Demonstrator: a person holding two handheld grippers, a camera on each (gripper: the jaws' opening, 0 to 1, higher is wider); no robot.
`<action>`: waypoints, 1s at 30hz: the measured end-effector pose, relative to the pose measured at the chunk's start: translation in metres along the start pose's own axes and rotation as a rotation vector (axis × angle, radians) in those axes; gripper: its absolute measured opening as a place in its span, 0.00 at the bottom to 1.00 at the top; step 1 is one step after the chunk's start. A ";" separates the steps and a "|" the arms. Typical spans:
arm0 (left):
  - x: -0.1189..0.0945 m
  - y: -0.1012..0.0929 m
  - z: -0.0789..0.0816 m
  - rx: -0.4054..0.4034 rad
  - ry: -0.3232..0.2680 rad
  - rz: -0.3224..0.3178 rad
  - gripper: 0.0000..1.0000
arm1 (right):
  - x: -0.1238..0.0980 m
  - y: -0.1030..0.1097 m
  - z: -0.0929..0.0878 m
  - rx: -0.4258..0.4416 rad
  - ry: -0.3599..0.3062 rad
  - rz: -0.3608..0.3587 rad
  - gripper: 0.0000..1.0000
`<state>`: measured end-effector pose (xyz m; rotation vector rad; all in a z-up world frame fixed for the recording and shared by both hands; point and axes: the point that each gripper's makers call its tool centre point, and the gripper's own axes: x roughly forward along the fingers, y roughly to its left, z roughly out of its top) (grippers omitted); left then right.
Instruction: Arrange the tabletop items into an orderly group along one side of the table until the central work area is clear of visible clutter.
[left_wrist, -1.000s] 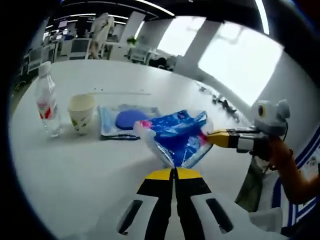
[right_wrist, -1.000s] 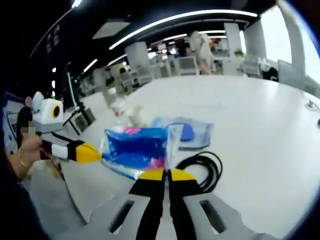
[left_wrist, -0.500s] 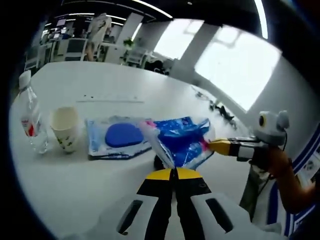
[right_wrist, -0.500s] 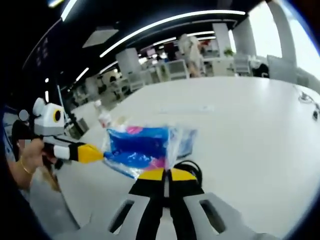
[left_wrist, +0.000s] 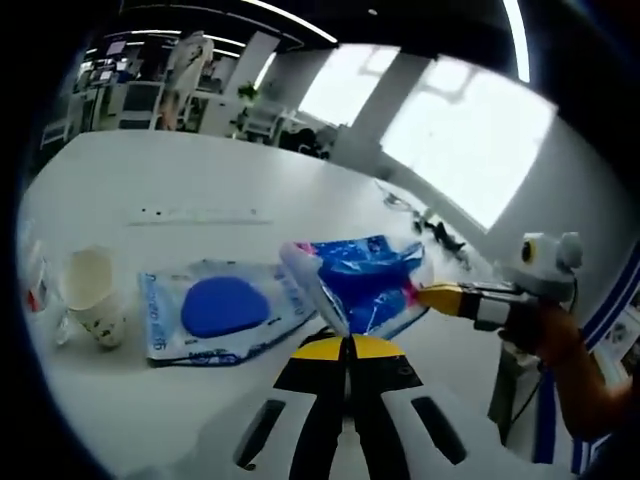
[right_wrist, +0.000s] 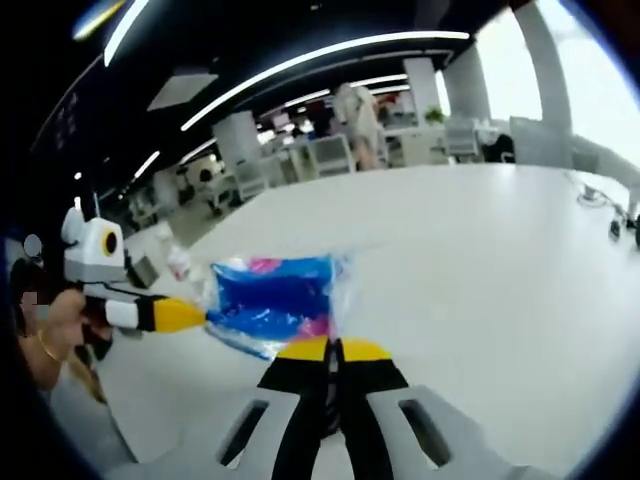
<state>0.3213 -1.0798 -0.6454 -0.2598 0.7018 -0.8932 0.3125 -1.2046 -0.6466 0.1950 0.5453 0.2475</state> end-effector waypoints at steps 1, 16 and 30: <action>0.004 0.000 0.000 0.000 -0.001 0.001 0.00 | 0.001 -0.003 0.000 0.000 -0.001 -0.003 0.00; 0.062 0.008 -0.003 -0.070 -0.046 0.025 0.00 | 0.020 -0.056 -0.001 0.062 -0.028 -0.081 0.00; 0.101 0.004 -0.002 -0.182 -0.068 0.009 0.00 | 0.030 -0.094 -0.005 0.092 -0.043 -0.135 0.00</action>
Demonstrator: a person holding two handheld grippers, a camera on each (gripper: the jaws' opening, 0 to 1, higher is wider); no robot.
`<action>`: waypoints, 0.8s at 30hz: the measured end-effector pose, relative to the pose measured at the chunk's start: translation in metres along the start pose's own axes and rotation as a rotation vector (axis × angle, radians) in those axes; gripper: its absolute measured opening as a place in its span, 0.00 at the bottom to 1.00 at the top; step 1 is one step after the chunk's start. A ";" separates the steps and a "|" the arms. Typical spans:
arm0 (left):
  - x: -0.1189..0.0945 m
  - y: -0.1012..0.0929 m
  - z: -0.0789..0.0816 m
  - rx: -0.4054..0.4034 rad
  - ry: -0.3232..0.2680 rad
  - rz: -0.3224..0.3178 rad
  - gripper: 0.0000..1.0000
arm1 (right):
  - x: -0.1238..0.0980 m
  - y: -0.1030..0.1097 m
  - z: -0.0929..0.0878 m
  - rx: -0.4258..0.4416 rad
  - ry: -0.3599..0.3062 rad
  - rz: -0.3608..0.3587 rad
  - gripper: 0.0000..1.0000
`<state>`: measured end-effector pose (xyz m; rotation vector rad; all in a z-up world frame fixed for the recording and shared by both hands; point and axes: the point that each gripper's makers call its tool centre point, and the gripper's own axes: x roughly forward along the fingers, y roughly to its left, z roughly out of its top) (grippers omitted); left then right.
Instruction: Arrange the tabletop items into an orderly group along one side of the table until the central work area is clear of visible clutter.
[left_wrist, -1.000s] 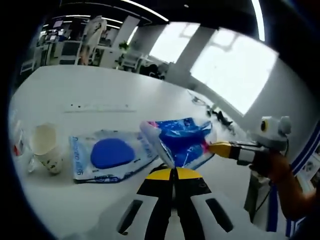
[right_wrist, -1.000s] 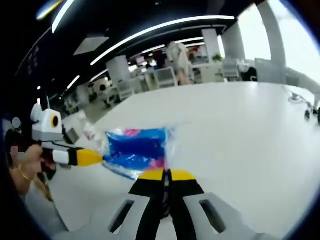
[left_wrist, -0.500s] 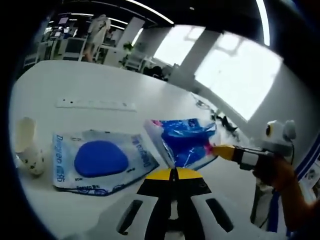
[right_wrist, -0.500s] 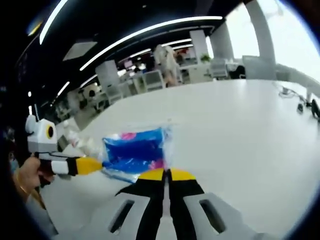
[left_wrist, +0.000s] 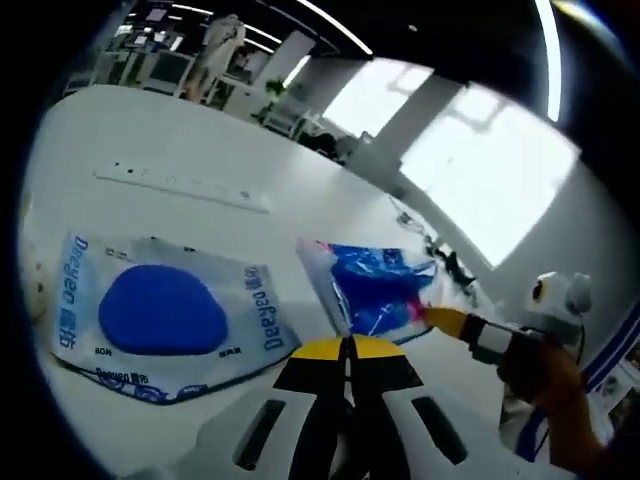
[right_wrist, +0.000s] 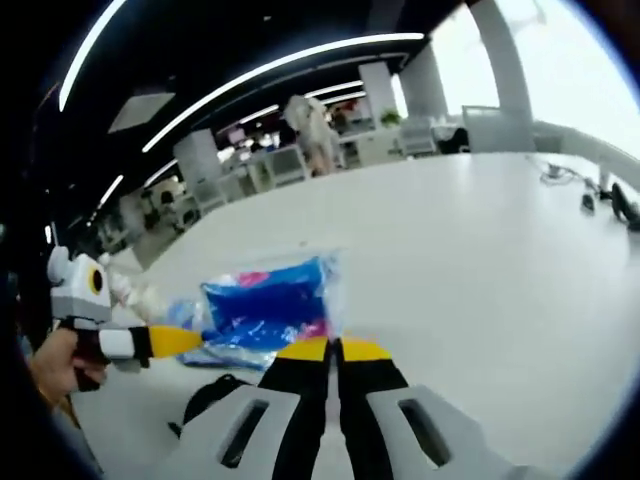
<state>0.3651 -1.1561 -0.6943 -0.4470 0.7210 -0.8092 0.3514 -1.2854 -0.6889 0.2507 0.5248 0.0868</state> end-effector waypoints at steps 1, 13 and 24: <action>0.002 0.001 -0.001 0.004 0.006 0.011 0.00 | 0.002 -0.001 -0.001 0.004 0.005 0.001 0.00; 0.023 0.013 -0.011 -0.074 0.032 0.072 0.01 | 0.025 -0.019 -0.014 0.067 0.012 0.021 0.00; 0.034 0.025 -0.019 -0.119 0.068 0.132 0.02 | 0.045 -0.025 -0.033 0.102 0.065 0.067 0.00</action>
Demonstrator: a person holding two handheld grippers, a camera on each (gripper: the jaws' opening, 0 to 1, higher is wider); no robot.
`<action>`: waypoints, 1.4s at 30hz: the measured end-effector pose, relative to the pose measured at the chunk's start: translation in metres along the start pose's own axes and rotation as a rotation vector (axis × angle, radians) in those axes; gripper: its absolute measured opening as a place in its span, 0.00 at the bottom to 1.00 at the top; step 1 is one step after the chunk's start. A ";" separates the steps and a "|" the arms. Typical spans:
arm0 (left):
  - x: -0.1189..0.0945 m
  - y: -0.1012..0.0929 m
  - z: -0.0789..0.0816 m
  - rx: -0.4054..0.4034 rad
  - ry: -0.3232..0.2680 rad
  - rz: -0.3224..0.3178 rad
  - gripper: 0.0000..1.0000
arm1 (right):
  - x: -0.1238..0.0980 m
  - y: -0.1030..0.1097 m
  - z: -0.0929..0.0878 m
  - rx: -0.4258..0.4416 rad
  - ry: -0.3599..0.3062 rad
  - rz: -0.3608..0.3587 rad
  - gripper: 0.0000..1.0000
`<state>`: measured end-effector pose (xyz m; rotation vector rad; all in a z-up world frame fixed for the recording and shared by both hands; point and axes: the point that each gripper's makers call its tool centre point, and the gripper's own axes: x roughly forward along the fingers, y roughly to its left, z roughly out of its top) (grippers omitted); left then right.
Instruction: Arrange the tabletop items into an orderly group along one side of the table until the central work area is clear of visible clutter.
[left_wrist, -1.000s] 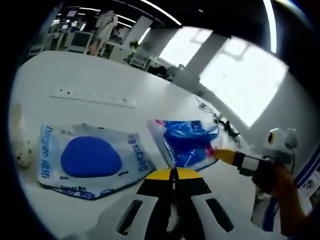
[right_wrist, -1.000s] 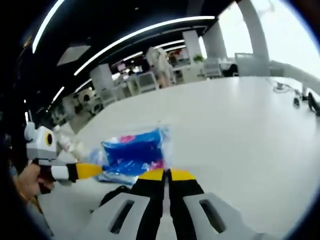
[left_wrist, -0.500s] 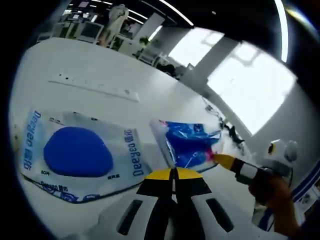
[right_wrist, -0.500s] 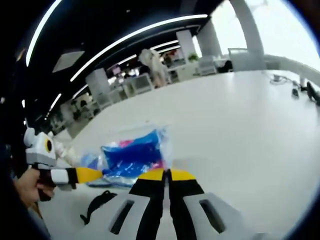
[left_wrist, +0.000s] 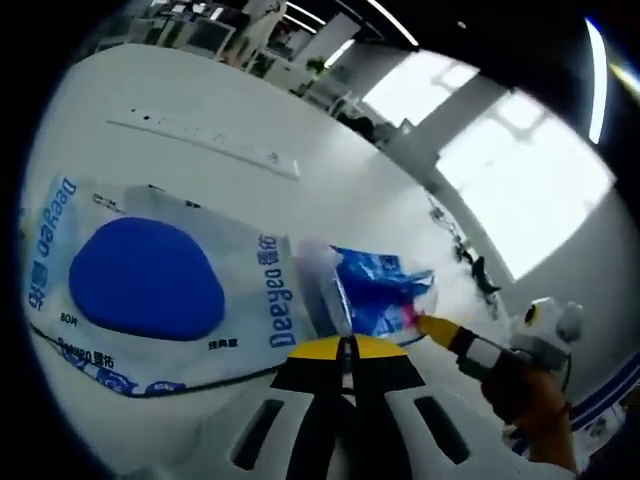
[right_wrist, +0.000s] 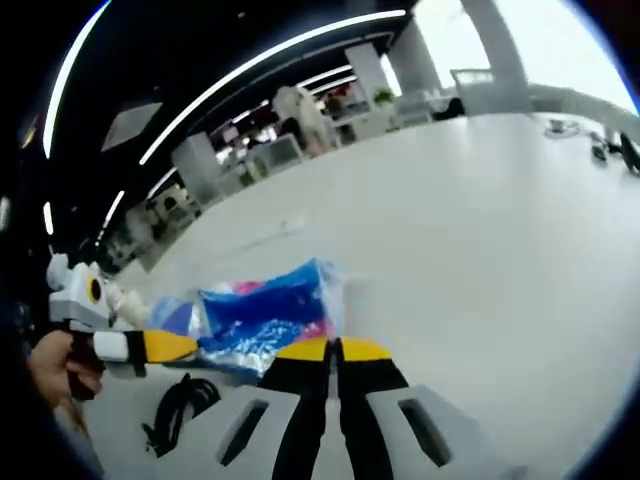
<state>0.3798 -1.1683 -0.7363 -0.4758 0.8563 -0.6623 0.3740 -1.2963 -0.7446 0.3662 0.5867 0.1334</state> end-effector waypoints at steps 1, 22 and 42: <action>0.001 0.002 -0.001 0.013 0.003 0.010 0.02 | 0.001 0.001 -0.002 -0.011 0.007 0.003 0.00; 0.003 0.000 -0.004 0.069 0.003 0.034 0.00 | 0.009 -0.017 -0.004 -0.050 0.035 -0.036 0.04; -0.033 0.005 0.033 0.416 -0.106 0.073 0.00 | -0.008 0.025 0.007 -0.228 0.049 0.001 0.38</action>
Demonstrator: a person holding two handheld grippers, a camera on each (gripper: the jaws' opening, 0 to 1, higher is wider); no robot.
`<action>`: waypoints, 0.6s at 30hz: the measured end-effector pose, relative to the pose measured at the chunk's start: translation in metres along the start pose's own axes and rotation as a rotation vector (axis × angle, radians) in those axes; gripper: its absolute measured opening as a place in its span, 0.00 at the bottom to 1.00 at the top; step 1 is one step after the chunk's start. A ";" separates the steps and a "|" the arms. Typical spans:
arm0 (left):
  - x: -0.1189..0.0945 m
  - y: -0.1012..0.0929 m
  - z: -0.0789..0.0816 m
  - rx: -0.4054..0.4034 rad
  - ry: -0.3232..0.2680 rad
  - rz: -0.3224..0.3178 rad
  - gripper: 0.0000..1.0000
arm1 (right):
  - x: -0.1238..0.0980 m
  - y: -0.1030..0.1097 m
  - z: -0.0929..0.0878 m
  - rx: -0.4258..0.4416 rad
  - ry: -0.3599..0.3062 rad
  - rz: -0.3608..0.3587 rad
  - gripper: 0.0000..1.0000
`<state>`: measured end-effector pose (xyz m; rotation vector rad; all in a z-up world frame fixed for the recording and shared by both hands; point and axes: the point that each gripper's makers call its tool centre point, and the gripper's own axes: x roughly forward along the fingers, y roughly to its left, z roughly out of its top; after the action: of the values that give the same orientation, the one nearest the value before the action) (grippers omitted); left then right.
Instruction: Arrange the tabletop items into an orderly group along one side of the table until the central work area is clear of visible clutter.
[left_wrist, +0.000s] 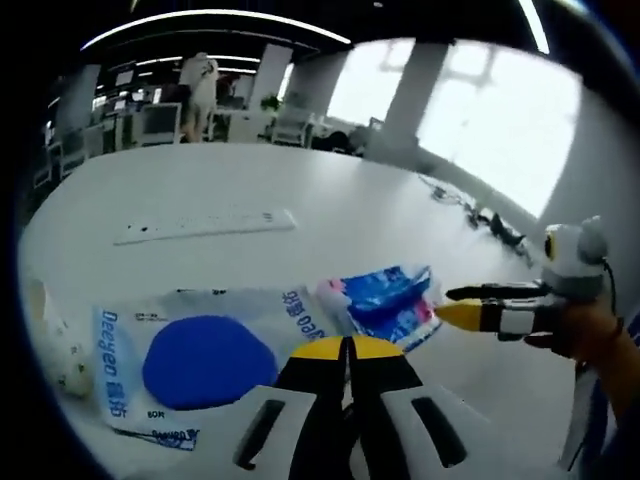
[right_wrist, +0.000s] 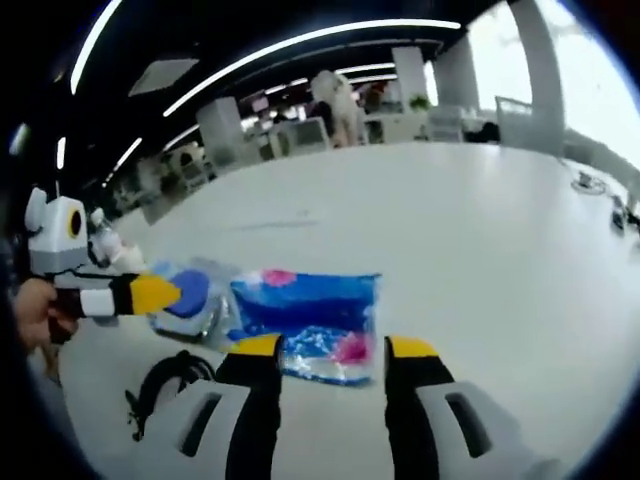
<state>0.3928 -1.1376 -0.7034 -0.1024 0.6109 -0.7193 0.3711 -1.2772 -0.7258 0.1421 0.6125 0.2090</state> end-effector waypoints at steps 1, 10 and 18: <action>-0.002 0.001 0.001 0.005 -0.005 -0.003 0.00 | -0.002 0.003 0.001 0.000 0.000 0.007 0.39; -0.031 0.023 0.010 0.077 -0.066 -0.006 0.00 | -0.022 0.025 0.001 -0.094 0.028 0.027 0.54; -0.057 0.041 0.014 0.096 -0.089 -0.006 0.00 | -0.044 0.054 0.004 -0.143 0.033 0.082 0.61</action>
<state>0.3913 -1.0721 -0.6759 -0.0471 0.4900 -0.7447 0.3304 -1.2355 -0.6880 0.0254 0.6233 0.3341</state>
